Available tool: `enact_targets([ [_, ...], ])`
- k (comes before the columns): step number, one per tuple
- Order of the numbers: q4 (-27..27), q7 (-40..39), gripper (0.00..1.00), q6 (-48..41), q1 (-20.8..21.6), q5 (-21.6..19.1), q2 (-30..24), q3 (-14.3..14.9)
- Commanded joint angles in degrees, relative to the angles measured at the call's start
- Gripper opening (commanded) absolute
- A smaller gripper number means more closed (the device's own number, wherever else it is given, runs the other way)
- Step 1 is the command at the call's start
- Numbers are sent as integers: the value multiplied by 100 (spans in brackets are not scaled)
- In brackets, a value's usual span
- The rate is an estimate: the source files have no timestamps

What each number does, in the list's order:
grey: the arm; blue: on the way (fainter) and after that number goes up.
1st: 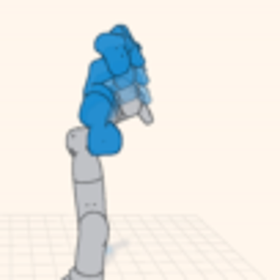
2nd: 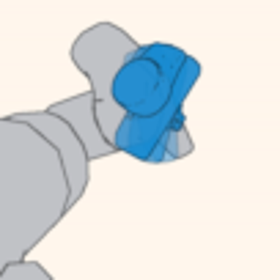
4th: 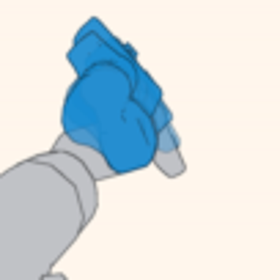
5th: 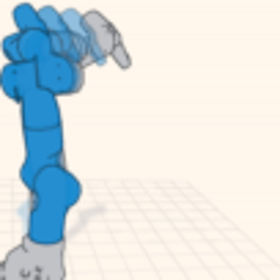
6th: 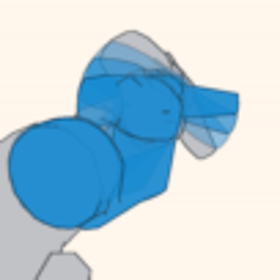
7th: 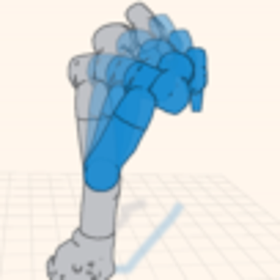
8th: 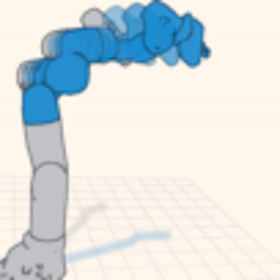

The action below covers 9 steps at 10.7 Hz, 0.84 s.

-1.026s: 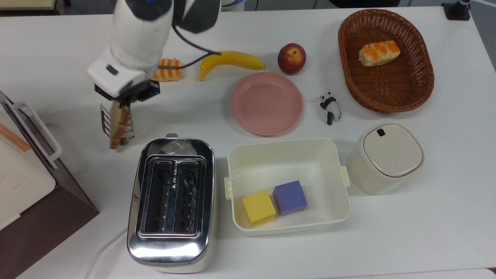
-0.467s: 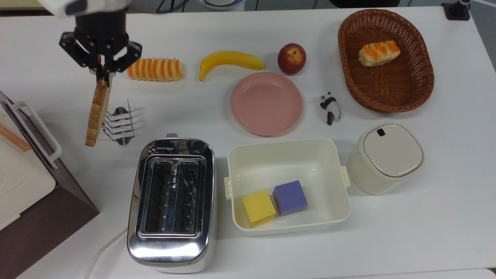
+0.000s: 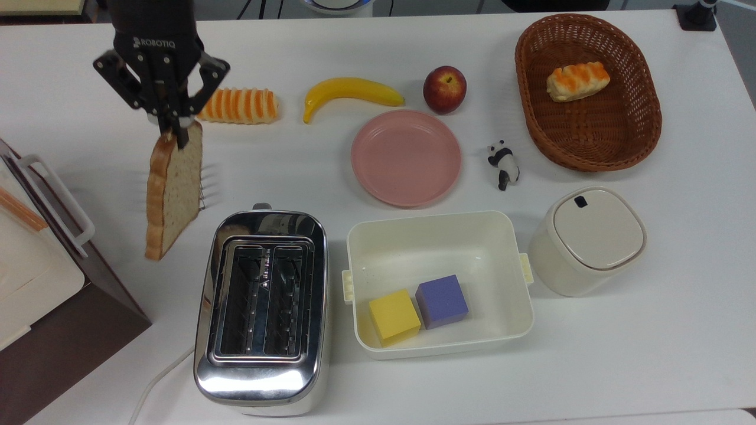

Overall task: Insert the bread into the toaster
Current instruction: 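Carry the bread slice over the toaster and lower it into a slot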

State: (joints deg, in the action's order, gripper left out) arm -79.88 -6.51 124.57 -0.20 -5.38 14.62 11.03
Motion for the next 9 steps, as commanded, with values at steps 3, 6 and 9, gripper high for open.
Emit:
enact_targets([
  [3,86,1046,0,1209,512,-157,629,4],
  [6,69,1152,0,1201,618,-157,691,4],
  [9,42,1117,0,1174,574,-156,779,48],
])
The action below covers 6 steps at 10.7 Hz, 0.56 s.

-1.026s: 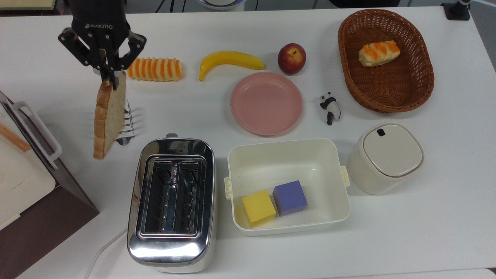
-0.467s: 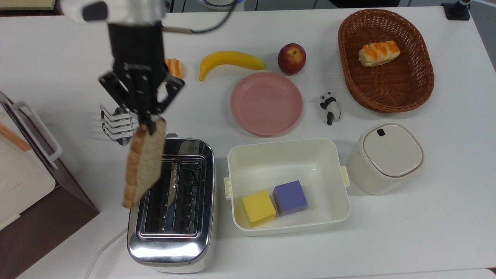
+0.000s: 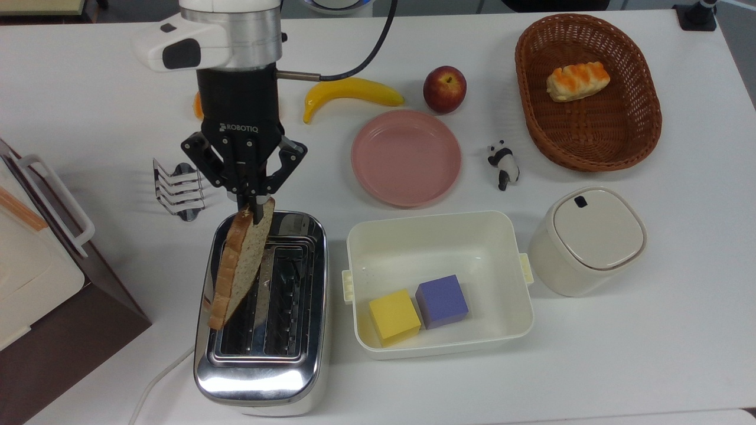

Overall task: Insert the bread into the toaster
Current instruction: 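Carry the bread slice over the toaster and lower it into a slot, then open the gripper to release the bread and raise it away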

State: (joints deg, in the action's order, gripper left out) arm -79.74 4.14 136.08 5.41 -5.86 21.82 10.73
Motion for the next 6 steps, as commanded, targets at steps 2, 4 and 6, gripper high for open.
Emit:
enact_targets([
  [2,20,105,85,24,-14,-135,76,78],
  [4,20,122,100,16,13,-126,68,78],
  [6,20,279,100,-80,22,-74,-11,87],
])
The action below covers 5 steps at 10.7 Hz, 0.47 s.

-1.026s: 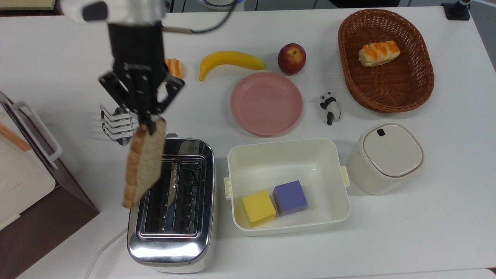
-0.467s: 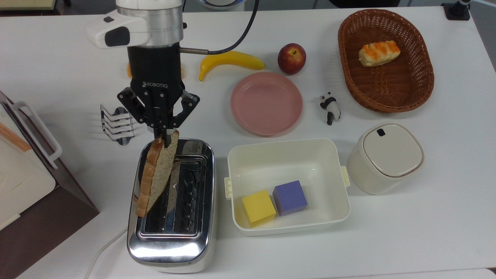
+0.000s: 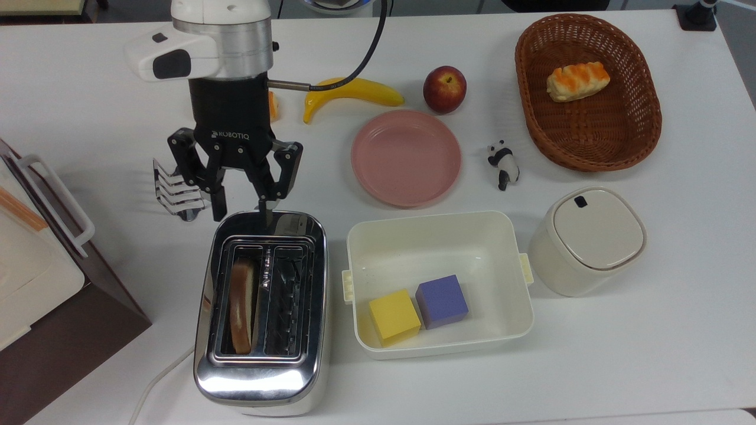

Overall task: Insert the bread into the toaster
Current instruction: 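Open the gripper to release the bread and raise it away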

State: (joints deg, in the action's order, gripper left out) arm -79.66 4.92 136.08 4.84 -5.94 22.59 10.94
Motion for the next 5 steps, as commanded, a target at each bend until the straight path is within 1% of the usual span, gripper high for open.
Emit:
enact_targets([
  [1,12,229,100,-342,87,-48,-140,66],
  [2,12,237,100,-797,87,-39,-193,66],
  [3,3,229,100,-1498,96,-13,-359,57],
  [5,-111,229,100,-2913,157,302,-728,-4],
])
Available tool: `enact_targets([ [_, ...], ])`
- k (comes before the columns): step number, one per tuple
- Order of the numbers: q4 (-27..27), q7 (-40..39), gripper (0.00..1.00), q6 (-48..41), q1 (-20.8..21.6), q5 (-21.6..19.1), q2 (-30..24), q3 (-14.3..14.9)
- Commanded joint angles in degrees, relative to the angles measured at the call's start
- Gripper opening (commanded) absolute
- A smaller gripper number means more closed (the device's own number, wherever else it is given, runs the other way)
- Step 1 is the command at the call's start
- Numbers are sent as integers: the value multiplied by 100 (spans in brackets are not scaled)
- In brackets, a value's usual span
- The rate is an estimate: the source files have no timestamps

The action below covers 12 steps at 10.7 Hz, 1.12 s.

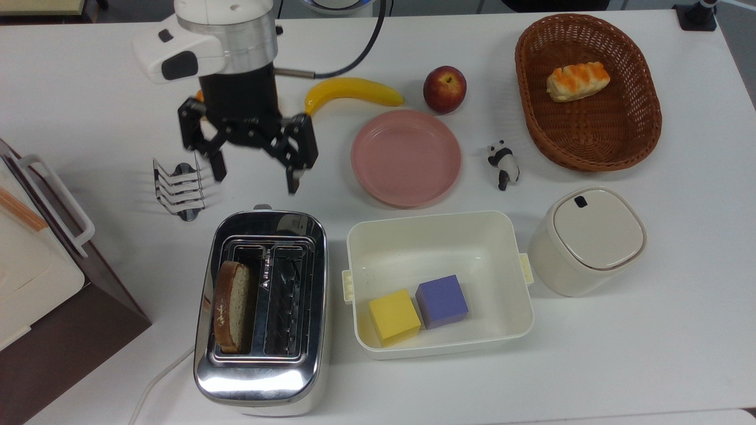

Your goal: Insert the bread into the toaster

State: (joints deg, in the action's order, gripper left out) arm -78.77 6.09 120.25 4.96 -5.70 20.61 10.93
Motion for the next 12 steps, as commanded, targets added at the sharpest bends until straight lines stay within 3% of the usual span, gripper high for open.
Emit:
enact_targets([
  [1,-252,103,100,-1955,233,402,-732,-21],
  [2,-427,59,100,-2379,286,412,-960,-30],
  [6,-1402,-501,100,-2445,146,403,-1787,-434],
  [12,-1396,-565,100,-2550,76,412,-1788,-434],
])
